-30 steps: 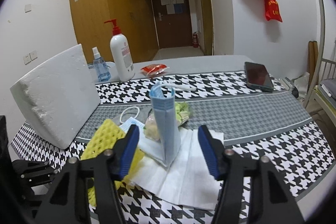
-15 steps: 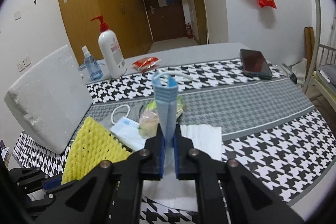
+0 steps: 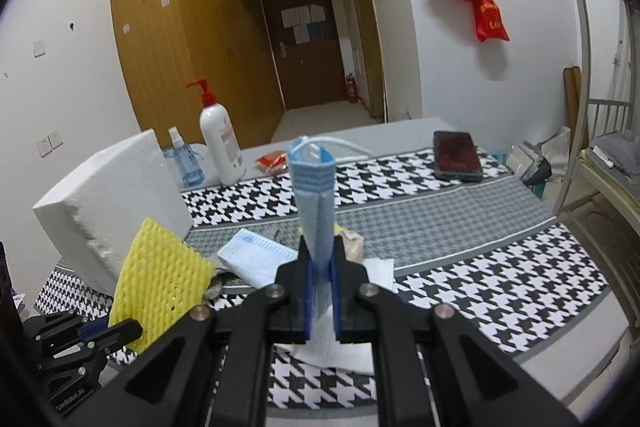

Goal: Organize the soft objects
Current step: 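Grasp the blue face mask with the right gripper while the left gripper lifts the yellow net, then carry the blue mask with the right gripper over the white foam box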

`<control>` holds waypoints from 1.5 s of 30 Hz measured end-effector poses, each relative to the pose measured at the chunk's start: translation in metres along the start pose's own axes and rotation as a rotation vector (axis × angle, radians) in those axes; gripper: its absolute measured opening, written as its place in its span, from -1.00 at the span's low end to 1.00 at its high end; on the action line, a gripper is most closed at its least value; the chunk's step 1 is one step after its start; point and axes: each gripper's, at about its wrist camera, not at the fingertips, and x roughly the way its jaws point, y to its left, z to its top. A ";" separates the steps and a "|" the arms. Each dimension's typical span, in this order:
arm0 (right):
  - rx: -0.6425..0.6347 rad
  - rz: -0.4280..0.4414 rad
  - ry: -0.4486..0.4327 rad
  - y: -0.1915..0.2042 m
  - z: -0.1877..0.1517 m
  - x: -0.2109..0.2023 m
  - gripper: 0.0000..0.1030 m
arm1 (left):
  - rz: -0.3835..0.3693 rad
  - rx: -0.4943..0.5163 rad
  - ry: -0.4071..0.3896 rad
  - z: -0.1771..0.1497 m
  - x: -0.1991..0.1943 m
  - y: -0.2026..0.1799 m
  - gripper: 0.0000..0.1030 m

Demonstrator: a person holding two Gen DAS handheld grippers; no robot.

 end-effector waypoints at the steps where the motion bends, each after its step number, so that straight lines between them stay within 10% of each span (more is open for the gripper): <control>1: 0.004 -0.001 -0.011 0.000 0.000 -0.006 -0.81 | 0.005 0.001 -0.006 0.000 -0.002 0.000 -0.77; 45: -0.098 0.127 -0.140 0.055 -0.012 -0.086 -0.80 | 0.262 -0.068 -0.205 -0.028 -0.117 0.028 -0.77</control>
